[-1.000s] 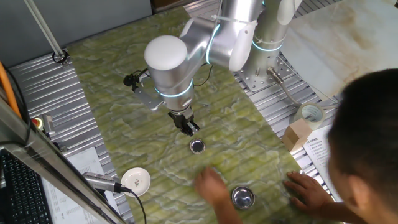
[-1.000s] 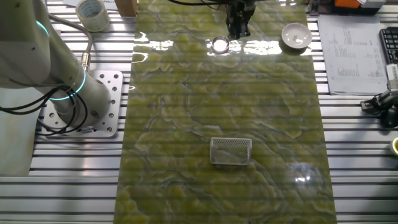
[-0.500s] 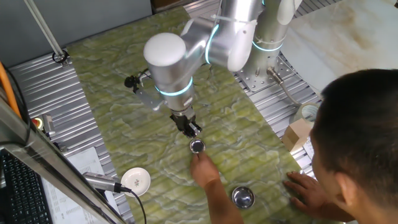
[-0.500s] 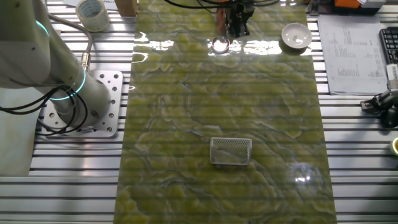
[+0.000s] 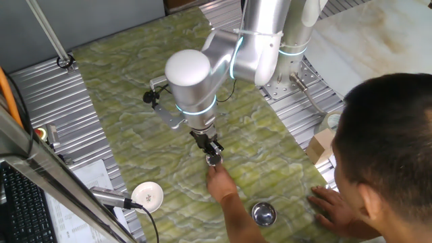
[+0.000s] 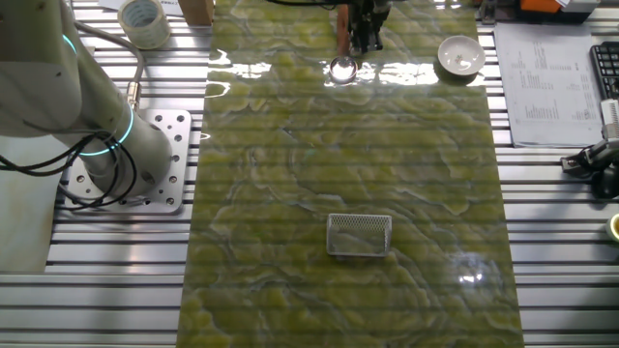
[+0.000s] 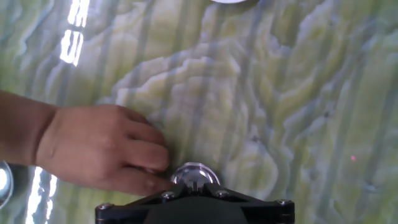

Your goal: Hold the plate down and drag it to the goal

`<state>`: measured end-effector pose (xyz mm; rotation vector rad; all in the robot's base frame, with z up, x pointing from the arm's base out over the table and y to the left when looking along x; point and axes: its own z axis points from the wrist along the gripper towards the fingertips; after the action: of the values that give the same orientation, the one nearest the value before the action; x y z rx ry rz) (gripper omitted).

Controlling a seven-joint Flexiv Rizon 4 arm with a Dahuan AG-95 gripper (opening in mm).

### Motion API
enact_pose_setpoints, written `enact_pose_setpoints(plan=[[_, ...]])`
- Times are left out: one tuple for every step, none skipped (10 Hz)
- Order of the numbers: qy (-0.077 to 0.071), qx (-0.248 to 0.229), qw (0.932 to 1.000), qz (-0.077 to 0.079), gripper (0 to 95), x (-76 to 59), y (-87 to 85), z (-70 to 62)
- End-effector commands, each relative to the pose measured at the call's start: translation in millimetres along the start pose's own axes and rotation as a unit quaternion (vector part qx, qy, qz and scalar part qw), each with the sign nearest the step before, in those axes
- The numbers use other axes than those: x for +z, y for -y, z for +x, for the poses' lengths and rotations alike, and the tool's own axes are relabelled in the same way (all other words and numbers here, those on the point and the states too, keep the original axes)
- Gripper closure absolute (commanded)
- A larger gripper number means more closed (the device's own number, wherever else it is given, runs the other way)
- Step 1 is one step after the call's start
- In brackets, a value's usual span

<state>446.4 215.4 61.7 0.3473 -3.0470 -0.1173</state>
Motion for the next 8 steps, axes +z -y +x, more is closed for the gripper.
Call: enact_pose_setpoints(plan=[[0.002,0.003,1.0,0.0,95.0,5.3,-0.4,0.0],[0.002,0.004,1.0,0.001,95.0,6.6,-1.1,1.5],[0.001,0.005,1.0,0.001,95.0,7.3,-1.2,2.6],[0.001,0.007,1.0,0.001,95.0,8.2,-1.6,3.8],[0.002,0.01,0.9999,0.002,95.0,8.2,-1.6,3.8],[0.007,0.011,0.9999,0.003,95.0,8.2,-1.6,3.8],[0.004,0.011,0.9999,0.003,95.0,8.2,-1.6,3.8],[-0.005,0.011,0.9999,0.002,95.0,8.2,-1.6,3.8]])
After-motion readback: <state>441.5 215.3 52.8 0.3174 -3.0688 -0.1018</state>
